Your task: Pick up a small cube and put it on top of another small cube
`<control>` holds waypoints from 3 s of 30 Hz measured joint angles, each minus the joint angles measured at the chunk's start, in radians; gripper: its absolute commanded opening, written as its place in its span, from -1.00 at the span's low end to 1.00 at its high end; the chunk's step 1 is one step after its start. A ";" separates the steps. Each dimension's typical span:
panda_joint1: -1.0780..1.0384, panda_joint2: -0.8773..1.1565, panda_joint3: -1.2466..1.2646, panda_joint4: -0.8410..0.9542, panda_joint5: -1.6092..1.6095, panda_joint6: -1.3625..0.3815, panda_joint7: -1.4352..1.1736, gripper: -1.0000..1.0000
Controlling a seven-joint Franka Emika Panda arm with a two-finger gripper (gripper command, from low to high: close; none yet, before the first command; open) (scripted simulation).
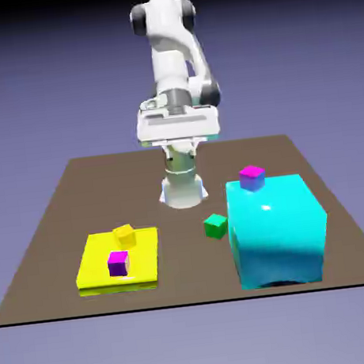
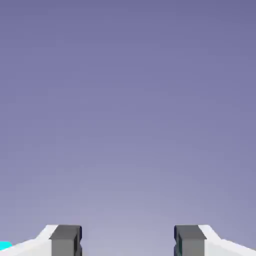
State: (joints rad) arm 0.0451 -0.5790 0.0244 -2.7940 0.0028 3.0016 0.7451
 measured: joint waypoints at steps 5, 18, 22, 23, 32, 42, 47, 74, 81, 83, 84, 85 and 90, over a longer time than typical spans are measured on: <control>-0.012 -0.057 0.181 -0.021 0.129 -0.055 0.089 0.00; -0.044 -0.206 0.652 -0.076 0.463 -0.199 0.319 0.00; -0.054 -0.252 0.797 -0.093 0.566 -0.243 0.390 0.00; -0.057 -0.264 0.834 -0.097 0.591 -0.254 0.408 0.00; -0.079 -0.367 1.160 -0.135 0.823 -0.354 0.567 0.00; -0.104 -0.481 1.522 -0.177 1.080 -0.465 0.745 0.00; -0.116 -0.539 1.703 -0.198 1.209 -0.520 0.833 0.00; -0.303 -0.734 2.190 -0.195 1.665 -0.577 0.912 -1.00; -0.193 -0.616 1.957 -0.231 1.360 -0.602 1.043 -1.00; -0.193 -0.594 1.888 -0.205 1.274 -0.617 1.065 -1.00; -0.193 -0.582 1.854 -0.192 1.230 -0.624 1.075 -1.00; -0.194 -0.571 1.819 -0.178 1.187 -0.631 1.086 -1.00; -0.195 -0.515 1.647 -0.112 0.969 -0.668 1.140 -1.00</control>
State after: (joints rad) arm -0.1498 -1.0941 1.6715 -2.9061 0.9719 2.3341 1.8855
